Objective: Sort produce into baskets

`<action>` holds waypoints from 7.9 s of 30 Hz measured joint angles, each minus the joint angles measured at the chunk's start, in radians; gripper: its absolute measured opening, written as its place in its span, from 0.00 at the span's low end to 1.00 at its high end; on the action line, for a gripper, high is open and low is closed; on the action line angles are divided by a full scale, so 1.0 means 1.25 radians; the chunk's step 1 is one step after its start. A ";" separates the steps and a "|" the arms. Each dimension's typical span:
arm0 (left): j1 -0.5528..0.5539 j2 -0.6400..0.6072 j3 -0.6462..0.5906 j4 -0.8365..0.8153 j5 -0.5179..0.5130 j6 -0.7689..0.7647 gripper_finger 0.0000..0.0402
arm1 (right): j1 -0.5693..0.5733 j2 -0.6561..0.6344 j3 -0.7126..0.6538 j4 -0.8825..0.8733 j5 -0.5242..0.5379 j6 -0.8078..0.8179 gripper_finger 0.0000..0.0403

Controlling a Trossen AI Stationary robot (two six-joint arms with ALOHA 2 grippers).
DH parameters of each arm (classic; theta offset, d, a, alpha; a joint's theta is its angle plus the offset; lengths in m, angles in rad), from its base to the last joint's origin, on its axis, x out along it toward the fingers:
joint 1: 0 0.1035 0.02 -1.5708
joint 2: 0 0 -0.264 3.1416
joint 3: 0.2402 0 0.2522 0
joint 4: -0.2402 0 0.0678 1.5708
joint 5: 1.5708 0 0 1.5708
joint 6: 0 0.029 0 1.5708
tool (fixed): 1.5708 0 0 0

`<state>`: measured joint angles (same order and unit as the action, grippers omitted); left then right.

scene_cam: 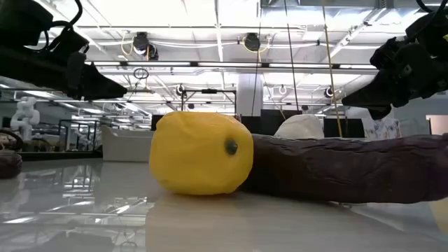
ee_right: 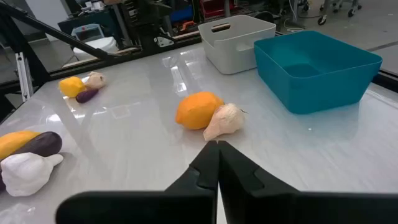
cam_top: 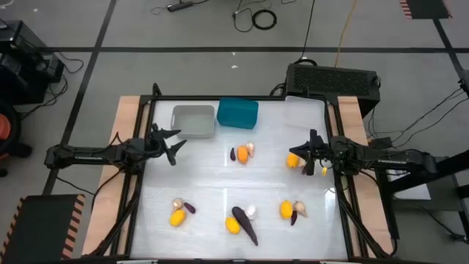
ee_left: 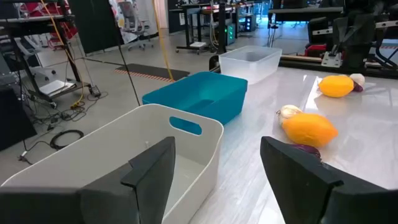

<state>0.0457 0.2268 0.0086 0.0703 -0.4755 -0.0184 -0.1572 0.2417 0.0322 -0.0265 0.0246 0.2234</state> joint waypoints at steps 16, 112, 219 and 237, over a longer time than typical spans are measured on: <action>0.000 0.000 0.000 0.000 0.000 0.000 0.61 | 0.000 0.000 0.000 0.000 0.000 0.000 0.00; 0.000 0.000 0.000 0.000 0.000 0.000 0.61 | 0.000 0.000 0.000 0.000 0.000 0.000 0.00; 0.002 1.053 0.957 -0.389 0.179 -0.202 0.61 | 0.047 0.432 0.513 -0.384 0.086 0.101 0.16; 0.032 1.035 0.924 -0.684 0.189 -0.037 0.61 | 0.009 0.815 0.766 -0.545 0.004 0.155 0.58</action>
<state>0.0857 1.5201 1.1635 -0.7845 -0.2398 -0.0647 -0.1454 1.2598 0.9898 -0.7078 0.0293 0.4171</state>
